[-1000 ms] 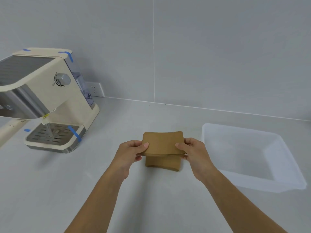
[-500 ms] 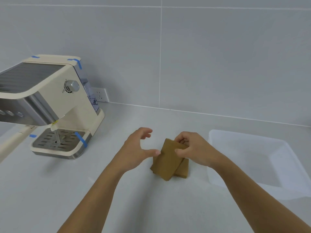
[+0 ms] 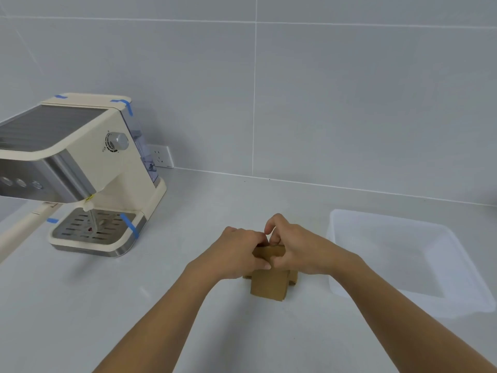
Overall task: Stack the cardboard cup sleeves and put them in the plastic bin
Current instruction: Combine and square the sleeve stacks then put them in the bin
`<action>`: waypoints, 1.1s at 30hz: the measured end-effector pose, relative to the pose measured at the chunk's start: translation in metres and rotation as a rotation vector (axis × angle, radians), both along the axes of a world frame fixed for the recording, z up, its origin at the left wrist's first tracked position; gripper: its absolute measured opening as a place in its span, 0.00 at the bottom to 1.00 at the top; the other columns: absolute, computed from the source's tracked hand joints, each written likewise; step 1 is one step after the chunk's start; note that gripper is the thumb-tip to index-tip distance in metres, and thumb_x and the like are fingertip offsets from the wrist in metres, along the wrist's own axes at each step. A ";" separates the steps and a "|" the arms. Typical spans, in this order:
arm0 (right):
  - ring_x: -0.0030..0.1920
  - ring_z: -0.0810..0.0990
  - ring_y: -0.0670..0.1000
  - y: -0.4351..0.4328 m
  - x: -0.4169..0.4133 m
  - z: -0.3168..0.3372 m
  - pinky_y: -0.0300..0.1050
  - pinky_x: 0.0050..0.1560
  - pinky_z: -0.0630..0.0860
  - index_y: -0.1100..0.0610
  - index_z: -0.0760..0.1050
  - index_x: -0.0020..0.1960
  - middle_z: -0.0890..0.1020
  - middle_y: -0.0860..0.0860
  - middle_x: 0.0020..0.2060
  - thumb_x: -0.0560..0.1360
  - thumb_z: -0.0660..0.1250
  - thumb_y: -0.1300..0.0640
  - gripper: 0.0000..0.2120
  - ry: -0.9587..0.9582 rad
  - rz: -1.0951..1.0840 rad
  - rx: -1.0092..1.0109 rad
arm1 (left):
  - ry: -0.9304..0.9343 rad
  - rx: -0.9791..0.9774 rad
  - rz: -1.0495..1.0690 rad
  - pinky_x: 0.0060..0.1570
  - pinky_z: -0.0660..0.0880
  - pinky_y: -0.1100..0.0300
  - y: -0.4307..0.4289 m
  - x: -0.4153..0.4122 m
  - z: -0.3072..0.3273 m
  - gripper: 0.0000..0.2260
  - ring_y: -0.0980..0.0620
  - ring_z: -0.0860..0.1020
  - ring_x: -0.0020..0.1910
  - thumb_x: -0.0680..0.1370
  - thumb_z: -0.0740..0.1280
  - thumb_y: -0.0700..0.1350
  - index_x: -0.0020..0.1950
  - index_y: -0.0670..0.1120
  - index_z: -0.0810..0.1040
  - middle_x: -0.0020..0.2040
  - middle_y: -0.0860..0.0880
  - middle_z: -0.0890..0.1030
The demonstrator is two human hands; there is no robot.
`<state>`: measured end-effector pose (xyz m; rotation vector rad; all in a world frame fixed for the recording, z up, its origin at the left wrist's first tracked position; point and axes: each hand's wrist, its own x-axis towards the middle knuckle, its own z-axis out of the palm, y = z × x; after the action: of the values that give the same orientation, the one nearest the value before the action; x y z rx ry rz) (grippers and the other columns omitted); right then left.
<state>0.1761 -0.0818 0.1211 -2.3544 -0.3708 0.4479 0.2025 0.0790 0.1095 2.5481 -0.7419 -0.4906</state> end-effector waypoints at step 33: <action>0.46 0.81 0.48 -0.005 -0.012 -0.046 0.41 0.45 0.76 0.53 0.73 0.54 0.82 0.51 0.46 0.68 0.74 0.55 0.17 0.055 -0.891 0.880 | 0.490 -1.237 0.987 0.42 0.70 0.66 -0.008 -0.015 -0.042 0.05 0.52 0.80 0.42 0.71 0.71 0.44 0.45 0.44 0.82 0.42 0.49 0.84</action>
<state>0.1639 -0.0867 0.0746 -1.4226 0.4419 -0.0918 0.1877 0.0709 0.0674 1.2506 0.3730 -0.1646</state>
